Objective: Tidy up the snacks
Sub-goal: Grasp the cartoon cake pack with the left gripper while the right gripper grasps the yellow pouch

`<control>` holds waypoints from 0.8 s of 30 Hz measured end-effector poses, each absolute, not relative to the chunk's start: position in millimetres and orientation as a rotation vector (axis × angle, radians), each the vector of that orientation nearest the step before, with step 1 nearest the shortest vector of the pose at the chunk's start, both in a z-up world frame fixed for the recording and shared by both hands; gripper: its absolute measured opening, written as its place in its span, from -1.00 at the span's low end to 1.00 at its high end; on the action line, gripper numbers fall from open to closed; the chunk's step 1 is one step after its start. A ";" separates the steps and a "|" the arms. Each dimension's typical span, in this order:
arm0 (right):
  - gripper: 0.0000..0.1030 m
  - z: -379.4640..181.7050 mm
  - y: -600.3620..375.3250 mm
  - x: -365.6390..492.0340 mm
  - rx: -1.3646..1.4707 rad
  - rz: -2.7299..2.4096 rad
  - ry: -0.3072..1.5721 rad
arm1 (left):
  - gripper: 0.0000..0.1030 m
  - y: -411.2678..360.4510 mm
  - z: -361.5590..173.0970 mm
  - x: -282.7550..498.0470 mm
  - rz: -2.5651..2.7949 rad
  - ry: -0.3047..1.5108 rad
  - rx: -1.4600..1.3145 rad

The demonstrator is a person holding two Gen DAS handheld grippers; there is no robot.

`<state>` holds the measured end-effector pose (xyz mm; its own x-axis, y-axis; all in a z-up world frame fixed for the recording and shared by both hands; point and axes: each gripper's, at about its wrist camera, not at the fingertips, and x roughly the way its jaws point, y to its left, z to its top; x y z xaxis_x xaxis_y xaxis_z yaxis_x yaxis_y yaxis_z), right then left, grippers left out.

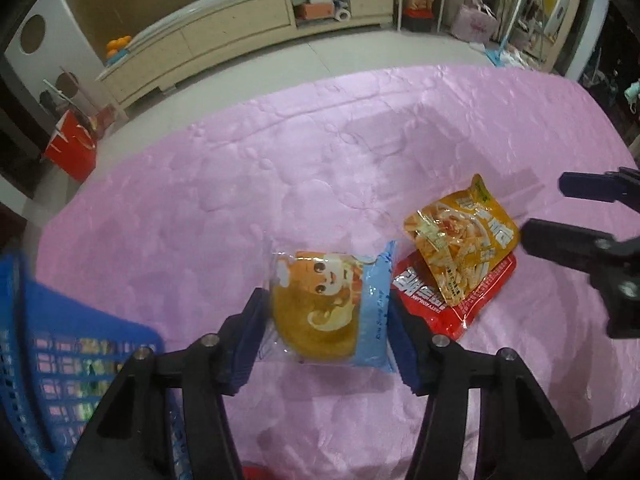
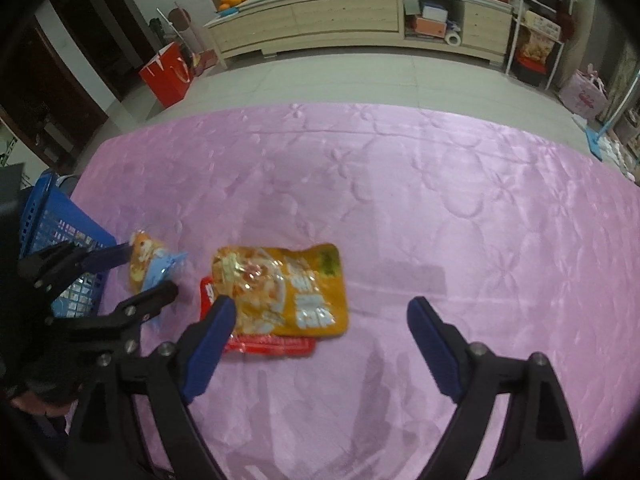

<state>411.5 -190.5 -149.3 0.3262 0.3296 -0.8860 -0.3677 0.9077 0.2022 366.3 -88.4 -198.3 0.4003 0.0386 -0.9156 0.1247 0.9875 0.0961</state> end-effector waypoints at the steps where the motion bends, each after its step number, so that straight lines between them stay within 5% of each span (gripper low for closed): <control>1: 0.80 -151.1 -187.8 411.5 -0.040 0.465 1.152 | 0.07 -85.5 -197.7 363.4 -0.048 1.156 0.152; 24: 0.97 -182.5 -139.7 429.5 -0.189 0.469 1.259 | 0.06 -65.5 -197.8 353.2 0.006 1.147 0.093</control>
